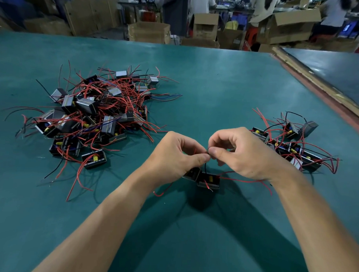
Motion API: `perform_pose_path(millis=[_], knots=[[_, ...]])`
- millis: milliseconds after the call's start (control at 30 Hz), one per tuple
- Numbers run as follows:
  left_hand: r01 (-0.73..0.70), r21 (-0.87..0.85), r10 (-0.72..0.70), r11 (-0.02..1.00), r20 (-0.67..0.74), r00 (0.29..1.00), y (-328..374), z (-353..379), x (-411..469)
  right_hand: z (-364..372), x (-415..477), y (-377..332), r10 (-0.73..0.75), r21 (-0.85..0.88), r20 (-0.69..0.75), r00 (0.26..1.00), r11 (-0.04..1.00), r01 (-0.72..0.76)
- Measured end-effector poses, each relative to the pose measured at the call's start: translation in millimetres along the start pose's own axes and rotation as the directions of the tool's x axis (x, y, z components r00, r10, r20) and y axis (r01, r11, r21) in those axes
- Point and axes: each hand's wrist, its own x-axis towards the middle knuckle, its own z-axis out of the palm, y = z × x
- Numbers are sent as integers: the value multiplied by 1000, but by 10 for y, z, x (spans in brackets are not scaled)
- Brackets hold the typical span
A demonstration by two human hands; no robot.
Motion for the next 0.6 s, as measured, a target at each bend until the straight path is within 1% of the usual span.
perform_pose_path(millis=[67, 133, 200, 367, 467, 600], knots=[[-25, 44, 25, 999, -9, 1000, 6, 5, -4, 16, 6, 17, 18, -36, 33, 999, 999, -17], [-31, 61, 32, 998, -11, 999, 7, -3, -3, 31, 11, 22, -1, -48, 16, 1000, 999, 2], [-29, 57, 29, 998, -12, 999, 6, -14, 0, 21, 11, 11, -28, -40, -16, 999, 999, 27], [-15, 47, 14, 999, 6, 1000, 20, -15, -15, -1, -9, -11, -39, -48, 1, 999, 998, 39], [4, 45, -4, 999, -1, 1000, 28, -13, -11, 15, -1, -6, -12, -59, 10, 1000, 998, 13], [6, 25, -6, 1000, -1, 1000, 27, -12, -9, 39, 6, -17, 60, -96, 26, 998, 994, -57]])
